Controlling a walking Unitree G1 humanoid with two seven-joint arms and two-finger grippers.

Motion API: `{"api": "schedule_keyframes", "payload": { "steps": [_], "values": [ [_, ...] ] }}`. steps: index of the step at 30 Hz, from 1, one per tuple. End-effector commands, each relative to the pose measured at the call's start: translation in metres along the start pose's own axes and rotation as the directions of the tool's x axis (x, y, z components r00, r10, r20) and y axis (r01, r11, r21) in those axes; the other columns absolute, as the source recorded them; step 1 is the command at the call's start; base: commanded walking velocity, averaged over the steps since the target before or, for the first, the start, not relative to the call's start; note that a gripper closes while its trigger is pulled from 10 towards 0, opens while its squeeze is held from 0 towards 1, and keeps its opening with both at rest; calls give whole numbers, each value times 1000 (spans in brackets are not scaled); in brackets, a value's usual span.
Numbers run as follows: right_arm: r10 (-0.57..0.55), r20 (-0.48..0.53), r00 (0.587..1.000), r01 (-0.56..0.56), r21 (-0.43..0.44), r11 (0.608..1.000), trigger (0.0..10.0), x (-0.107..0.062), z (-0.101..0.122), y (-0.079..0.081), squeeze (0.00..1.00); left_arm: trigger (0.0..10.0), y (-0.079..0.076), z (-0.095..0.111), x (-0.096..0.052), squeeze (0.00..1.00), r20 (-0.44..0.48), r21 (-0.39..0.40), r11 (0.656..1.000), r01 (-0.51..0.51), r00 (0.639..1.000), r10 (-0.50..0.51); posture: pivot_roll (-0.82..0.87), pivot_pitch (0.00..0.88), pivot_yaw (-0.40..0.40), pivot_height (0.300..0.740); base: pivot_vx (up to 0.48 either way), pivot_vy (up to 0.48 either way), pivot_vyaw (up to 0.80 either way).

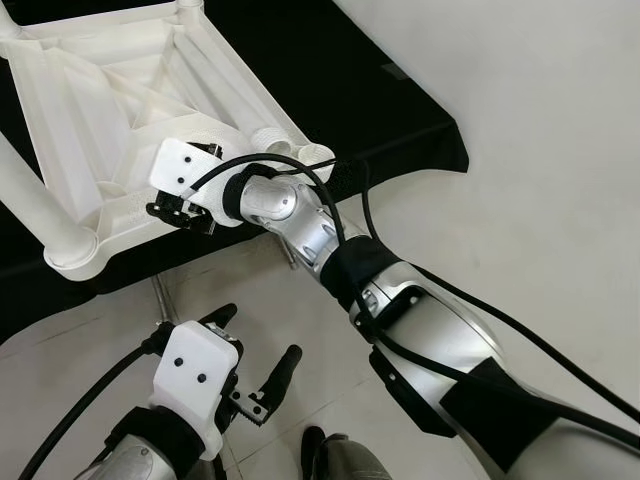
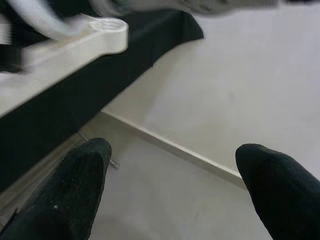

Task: Building children table

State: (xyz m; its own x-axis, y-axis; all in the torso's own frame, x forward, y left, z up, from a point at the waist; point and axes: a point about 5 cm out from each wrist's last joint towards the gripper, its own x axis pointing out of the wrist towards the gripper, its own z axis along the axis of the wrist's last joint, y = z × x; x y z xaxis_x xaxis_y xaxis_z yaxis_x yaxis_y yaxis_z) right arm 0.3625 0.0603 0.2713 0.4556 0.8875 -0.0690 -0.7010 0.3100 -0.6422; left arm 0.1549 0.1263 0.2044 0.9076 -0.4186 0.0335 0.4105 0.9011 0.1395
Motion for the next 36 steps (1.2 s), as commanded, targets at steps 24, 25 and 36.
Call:
{"api": "schedule_keyframes", "payload": {
  "steps": [24, 25, 36],
  "values": [
    [-438, -120, 891, 428, 549, 718, 10000, -147, -116, 26, 0, 10000, 50, -17, -17, 0, -21, 25, 875, -483, 875, 484, -85, 145, -102, 740, 0, 0, 0],
    [-442, -133, 887, 427, 599, 677, 10000, -154, -118, 36, 0, 10000, 54, -20, -20, 0, -22, 1, 855, -519, 854, 519, -91, 135, -101, 740, 0, 0, 0],
    [-395, -132, 909, 368, 701, 611, 10000, -158, -119, 47, 0, 10000, 62, -26, -14, 0, -12, -11, 852, -524, 852, 524, -94, 115, -96, 740, 0, 0, 436]
  ]
}}
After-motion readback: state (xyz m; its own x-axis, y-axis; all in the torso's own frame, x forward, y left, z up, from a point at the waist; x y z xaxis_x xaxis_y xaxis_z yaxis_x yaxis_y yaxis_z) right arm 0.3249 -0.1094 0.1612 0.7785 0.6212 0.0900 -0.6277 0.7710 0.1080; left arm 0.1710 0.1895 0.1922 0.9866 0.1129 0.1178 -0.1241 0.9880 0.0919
